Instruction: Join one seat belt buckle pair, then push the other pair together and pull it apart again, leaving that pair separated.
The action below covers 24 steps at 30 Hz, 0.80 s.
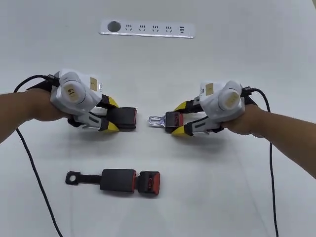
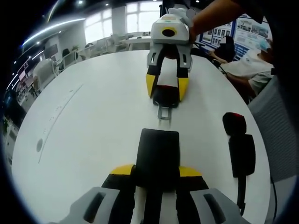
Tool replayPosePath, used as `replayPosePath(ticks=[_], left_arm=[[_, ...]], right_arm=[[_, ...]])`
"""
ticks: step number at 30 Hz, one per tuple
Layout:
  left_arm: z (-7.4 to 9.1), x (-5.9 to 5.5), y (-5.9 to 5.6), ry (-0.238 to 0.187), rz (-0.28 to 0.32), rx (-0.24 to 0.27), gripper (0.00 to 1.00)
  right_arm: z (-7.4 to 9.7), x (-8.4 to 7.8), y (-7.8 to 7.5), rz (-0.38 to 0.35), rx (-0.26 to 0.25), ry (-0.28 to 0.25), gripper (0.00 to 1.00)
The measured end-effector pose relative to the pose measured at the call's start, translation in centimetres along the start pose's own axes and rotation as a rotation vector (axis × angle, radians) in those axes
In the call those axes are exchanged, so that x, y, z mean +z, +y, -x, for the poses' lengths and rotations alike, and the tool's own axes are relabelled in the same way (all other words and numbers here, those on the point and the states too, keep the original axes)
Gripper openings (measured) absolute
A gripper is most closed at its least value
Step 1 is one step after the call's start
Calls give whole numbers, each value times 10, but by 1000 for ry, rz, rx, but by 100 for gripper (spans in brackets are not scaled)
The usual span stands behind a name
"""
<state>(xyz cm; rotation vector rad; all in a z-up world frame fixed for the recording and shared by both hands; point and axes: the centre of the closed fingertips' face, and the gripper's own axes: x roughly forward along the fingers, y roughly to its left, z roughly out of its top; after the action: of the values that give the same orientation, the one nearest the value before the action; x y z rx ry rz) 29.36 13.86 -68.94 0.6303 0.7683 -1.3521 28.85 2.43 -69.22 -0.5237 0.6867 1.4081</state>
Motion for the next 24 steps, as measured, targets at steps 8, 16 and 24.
replayPosePath(ticks=[8, 16, 24], left_arm=[[1, -2, 0, 7, -2, -7, 34], [1, -3, 0, 17, -6, -9, 34], [0, -1, 0, 25, -26, -13, 34]], right_arm=[[-12, 14, 0, 13, 14, -15, 33], [-22, 22, -1, 17, 27, -26, 33], [-28, 30, 0, 5, 28, -38, 33]])
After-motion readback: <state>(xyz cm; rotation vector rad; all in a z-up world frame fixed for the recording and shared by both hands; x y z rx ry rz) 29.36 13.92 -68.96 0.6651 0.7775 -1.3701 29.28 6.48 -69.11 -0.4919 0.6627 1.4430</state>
